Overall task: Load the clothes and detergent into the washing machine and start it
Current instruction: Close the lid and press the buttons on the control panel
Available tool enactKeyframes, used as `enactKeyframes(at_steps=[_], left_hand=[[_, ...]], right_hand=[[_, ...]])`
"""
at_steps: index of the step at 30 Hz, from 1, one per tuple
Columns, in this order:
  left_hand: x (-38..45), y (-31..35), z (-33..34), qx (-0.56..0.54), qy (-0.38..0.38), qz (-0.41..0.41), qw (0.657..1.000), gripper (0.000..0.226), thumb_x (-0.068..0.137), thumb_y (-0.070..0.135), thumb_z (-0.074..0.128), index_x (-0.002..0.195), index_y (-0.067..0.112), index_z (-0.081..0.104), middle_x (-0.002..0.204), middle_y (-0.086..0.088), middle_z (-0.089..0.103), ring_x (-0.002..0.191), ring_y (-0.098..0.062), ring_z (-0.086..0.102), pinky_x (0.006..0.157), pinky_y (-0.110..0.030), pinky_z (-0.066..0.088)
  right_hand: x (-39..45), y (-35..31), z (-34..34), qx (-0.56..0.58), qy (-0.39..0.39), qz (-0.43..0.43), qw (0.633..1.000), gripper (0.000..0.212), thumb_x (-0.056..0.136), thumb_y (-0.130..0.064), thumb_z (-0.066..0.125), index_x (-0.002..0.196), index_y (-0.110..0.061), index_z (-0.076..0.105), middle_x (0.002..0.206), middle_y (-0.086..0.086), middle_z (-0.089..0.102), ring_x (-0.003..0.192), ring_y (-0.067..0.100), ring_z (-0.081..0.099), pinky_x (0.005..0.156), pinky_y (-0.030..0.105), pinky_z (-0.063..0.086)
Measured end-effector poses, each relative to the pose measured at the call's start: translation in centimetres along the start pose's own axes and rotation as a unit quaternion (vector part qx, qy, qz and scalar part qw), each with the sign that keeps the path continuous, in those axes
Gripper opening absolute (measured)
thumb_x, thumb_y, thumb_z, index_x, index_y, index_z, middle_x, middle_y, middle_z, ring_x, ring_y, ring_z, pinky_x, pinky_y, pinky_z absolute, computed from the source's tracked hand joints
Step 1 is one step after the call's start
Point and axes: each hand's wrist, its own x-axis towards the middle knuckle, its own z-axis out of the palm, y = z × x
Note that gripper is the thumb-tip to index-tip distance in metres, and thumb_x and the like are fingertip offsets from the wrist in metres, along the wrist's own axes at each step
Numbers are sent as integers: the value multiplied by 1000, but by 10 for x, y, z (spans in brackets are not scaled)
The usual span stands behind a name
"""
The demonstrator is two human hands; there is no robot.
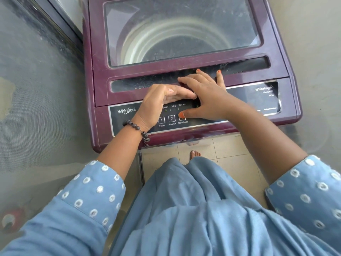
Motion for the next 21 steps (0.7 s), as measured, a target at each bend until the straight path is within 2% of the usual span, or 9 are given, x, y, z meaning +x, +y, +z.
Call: enactKeyframes(at_steps=[7, 10, 12, 14, 16, 17, 19, 21], left_hand=[[-3, 0, 3, 5, 16, 0, 1000, 51, 83, 14, 26, 105, 1, 69, 101, -6, 74, 104, -17, 68, 91, -22, 49], [-6, 1, 4, 23, 25, 3, 999, 51, 85, 15, 25, 107, 2, 69, 106, -9, 73, 108, -17, 67, 95, -24, 49], [-8, 3, 3, 43, 38, 7, 998, 52, 88, 15, 24, 109, 1, 70, 110, -12, 72, 111, -18, 66, 99, -29, 49], [-11, 7, 4, 65, 63, 11, 996, 52, 90, 17, 25, 110, 0, 70, 110, -11, 72, 110, -16, 66, 98, -28, 49], [-14, 10, 5, 97, 92, 24, 991, 50, 94, 16, 25, 109, 0, 70, 108, -10, 72, 107, -14, 67, 96, -28, 51], [-15, 12, 6, 112, 105, 36, 987, 48, 96, 15, 25, 108, 1, 69, 107, -9, 73, 105, -14, 68, 95, -29, 52], [-19, 16, 6, 136, 123, 55, 982, 42, 101, 12, 28, 109, 1, 68, 103, -8, 73, 101, -13, 69, 92, -29, 53], [-22, 18, 7, 154, 135, 67, 977, 35, 104, 9, 33, 110, 2, 67, 100, -7, 73, 99, -11, 70, 90, -26, 54]], right_hand=[[-10, -2, 6, 49, 40, 5, 998, 81, 83, -49, 67, 150, -25, 29, 159, -2, 23, 150, 22, 5, 117, 57, -6], [-14, -3, 3, 61, 40, 6, 997, 75, 85, -45, 66, 148, -23, 32, 159, 0, 25, 150, 22, 8, 119, 55, -2], [-16, -5, 0, 74, 49, 0, 996, 69, 87, -41, 66, 146, -21, 35, 155, 0, 31, 148, 23, 16, 119, 55, 3], [-17, -5, -2, 92, 68, -8, 993, 61, 89, -34, 66, 143, -20, 42, 148, -1, 42, 141, 21, 32, 119, 52, 13], [-19, -6, -3, 106, 97, -13, 990, 50, 89, -26, 65, 136, -18, 49, 136, 0, 53, 125, 20, 47, 111, 38, 30], [-20, -7, -5, 106, 111, -13, 988, 45, 90, -22, 64, 133, -18, 53, 129, 1, 58, 118, 20, 52, 101, 29, 36], [-22, -10, -7, 101, 138, -4, 985, 36, 91, -13, 60, 127, -17, 58, 118, 2, 65, 109, 21, 57, 85, 21, 36], [-25, -14, -8, 119, 160, 4, 980, 36, 90, -4, 56, 123, -15, 63, 115, 1, 69, 108, 19, 61, 85, 17, 38]])
